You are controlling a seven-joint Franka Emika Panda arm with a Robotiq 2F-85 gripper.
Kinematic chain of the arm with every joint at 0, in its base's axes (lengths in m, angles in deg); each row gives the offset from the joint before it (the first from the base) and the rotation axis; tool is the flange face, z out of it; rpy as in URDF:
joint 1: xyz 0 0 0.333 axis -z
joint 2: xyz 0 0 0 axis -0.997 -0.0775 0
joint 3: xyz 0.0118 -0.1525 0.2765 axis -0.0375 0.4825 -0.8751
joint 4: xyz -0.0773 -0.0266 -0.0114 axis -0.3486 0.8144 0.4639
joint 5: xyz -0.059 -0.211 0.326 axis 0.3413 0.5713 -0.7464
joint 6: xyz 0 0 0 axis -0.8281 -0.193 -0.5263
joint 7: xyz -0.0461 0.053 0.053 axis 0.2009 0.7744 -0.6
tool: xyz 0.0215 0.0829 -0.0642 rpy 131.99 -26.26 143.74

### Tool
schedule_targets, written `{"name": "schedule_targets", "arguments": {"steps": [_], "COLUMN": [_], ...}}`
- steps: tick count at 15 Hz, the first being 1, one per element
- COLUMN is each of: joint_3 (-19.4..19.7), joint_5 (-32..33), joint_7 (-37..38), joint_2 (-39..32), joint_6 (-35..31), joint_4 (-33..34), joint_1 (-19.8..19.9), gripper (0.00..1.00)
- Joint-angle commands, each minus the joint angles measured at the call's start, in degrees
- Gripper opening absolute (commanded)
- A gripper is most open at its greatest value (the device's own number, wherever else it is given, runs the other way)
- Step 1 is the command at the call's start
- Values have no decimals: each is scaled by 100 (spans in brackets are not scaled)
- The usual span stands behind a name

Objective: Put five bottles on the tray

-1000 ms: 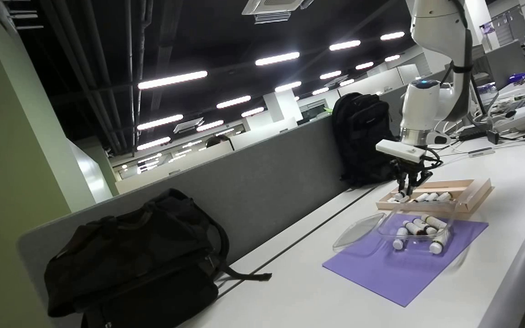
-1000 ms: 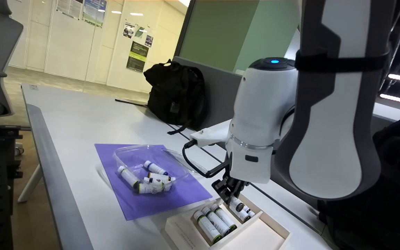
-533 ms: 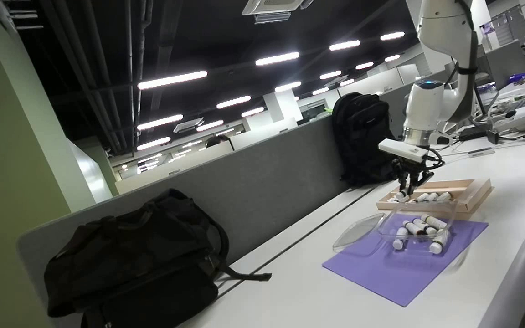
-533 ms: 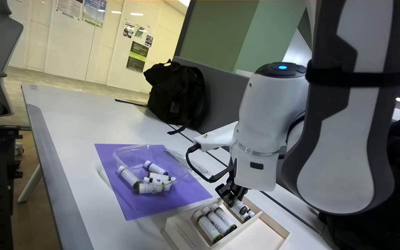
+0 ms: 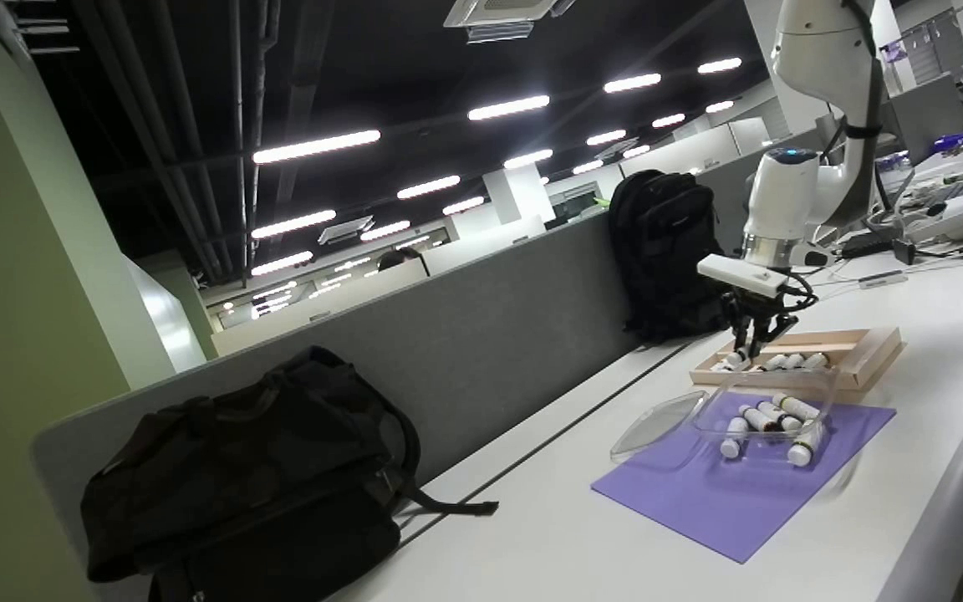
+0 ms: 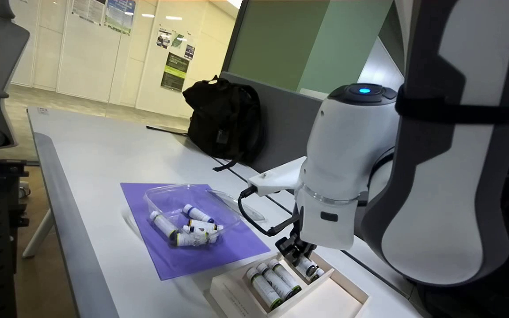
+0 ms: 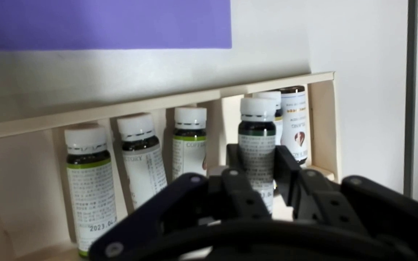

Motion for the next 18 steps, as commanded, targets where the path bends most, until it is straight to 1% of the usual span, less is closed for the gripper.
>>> {"name": "schedule_targets", "arguments": {"steps": [1, 2, 3, 4, 7, 9, 10, 13, 14, 16, 18], "joint_3": [-149, -165, -189, -198, -268, -374, -501, -836, -869, -900, -780], "joint_5": [253, 250, 262, 257, 236, 212, 207, 92, 3, -155, -340], "joint_7": [0, 0, 0, 0, 0, 0, 0, 0, 0, 0, 23], "joint_2": [-195, -211, -223, -213, -154, -71, 1, 279, 377, 583, 930], "joint_6": [-127, -127, -127, -126, -125, -124, -76, -16, -19, -21, -23], "joint_4": [207, 192, 190, 180, 135, 30, -123, -729, -844, -1126, -1351], "joint_1": [145, 161, 181, 190, 242, 325, 428, 617, 587, 407, 76], "gripper": [7, 52, 54, 59, 81, 93, 99, 100, 100, 100, 100]}}
